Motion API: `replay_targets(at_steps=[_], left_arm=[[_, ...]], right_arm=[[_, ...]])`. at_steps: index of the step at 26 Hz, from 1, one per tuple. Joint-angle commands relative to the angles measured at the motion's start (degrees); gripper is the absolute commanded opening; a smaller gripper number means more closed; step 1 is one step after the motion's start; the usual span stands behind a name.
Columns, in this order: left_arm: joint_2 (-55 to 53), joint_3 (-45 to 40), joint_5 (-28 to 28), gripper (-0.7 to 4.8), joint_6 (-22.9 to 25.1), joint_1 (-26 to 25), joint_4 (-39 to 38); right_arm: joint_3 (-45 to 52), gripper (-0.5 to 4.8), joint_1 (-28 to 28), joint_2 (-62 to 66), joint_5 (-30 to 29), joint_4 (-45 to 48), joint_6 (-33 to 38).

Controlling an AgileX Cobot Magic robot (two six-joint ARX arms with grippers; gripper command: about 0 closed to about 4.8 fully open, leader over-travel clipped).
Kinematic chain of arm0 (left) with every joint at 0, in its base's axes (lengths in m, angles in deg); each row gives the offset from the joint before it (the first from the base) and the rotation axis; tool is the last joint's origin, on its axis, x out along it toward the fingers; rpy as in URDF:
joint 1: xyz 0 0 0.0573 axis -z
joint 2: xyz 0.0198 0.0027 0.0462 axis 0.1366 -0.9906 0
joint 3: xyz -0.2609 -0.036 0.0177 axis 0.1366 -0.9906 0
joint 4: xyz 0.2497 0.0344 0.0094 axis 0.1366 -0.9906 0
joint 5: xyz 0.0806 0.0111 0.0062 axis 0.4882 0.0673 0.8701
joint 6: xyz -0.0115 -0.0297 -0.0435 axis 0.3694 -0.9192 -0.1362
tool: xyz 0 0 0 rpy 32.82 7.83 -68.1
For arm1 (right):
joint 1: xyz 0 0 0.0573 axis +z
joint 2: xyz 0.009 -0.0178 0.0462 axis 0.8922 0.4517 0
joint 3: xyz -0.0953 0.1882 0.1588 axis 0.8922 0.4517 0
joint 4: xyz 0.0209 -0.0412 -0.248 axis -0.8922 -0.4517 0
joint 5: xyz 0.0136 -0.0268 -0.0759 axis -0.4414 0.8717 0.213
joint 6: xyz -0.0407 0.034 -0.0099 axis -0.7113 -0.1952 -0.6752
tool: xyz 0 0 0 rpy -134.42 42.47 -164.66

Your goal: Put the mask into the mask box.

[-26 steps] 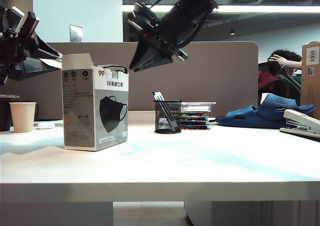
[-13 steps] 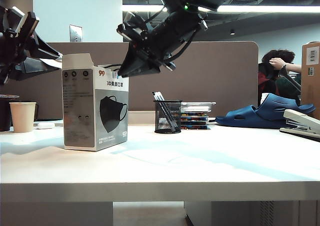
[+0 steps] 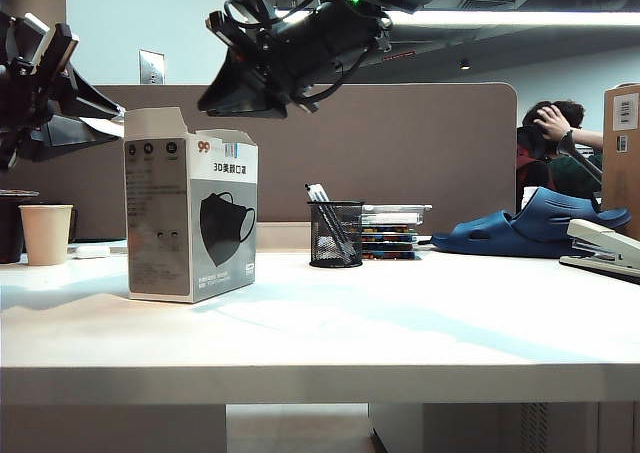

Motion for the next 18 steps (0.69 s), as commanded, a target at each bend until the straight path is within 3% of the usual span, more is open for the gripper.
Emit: replay_targets(at_steps=[1,2,4,5,7,12,15,18], left_arm=[[0.2,0.1,-2.1,1.62,0.5,0.0,0.3],[0.1,0.1,-2.4,1.62,0.5,0.0,0.3],[0.2,0.1,-3.3,2.13,0.5,0.0,0.3],[0.2,0.1,-3.7,2.84,0.5,0.0,0.3],[0.2,0.1,-4.0,3.51,0.5,0.0,0.3],[0.2,0.1,-4.0,3.54,0.5,0.0,0.3],[0.2,0.1,-4.0,3.56,4.4,-0.6,0.4],[0.2,0.1,-4.1,3.83,5.0,-1.7,0.3]], right_arm=[[-0.2,0.57,-1.0,-1.8,2.6,1.4,-0.6],[-0.2,0.57,-1.3,-2.2,2.7,1.3,-0.6],[-0.2,0.57,-2.1,-3.4,4.1,1.3,-1.8],[-0.2,0.57,-2.3,-4.2,5.5,1.2,-2.9],[-0.2,0.57,-3.2,-5.4,6.8,1.3,-3.5],[-0.2,0.57,-5.8,-9.5,10.2,1.3,-6.2],[-0.2,0.57,-7.4,-12.8,15.1,1.3,-8.1],[-0.2,0.56,-8.6,-15.0,17.0,1.2,-9.7]])
